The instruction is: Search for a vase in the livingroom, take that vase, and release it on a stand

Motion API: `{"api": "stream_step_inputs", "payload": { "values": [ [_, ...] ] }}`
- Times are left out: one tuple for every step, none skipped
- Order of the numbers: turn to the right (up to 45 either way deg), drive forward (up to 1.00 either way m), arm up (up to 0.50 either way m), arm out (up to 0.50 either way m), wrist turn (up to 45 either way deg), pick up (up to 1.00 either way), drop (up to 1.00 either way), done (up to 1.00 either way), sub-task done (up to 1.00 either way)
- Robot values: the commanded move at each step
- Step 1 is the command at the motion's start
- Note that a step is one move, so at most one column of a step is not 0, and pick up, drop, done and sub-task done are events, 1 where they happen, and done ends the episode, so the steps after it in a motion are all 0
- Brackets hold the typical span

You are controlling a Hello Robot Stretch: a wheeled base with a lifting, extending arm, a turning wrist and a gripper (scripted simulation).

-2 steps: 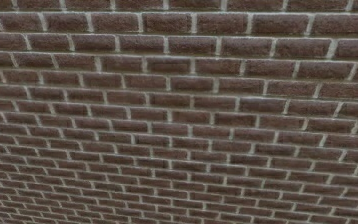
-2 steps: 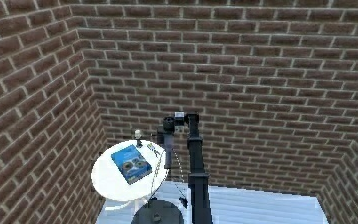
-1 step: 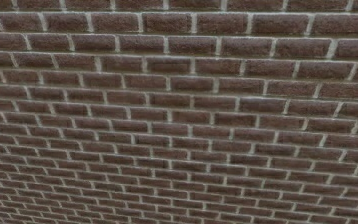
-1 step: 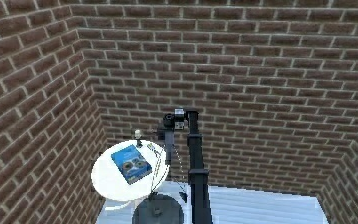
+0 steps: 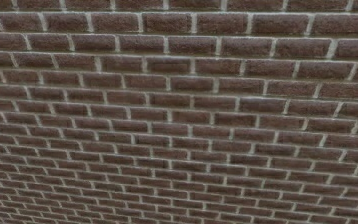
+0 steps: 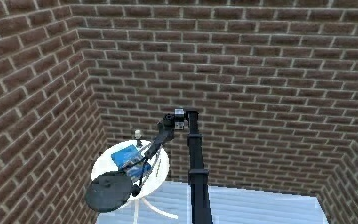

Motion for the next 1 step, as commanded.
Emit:
{"api": "stream_step_inputs", "payload": {
  "values": [
    [0.0, 0.00, 0.00, 0.00, 45.0, 0.00, 0.00, 0.00, 0.00]
  ]
}}
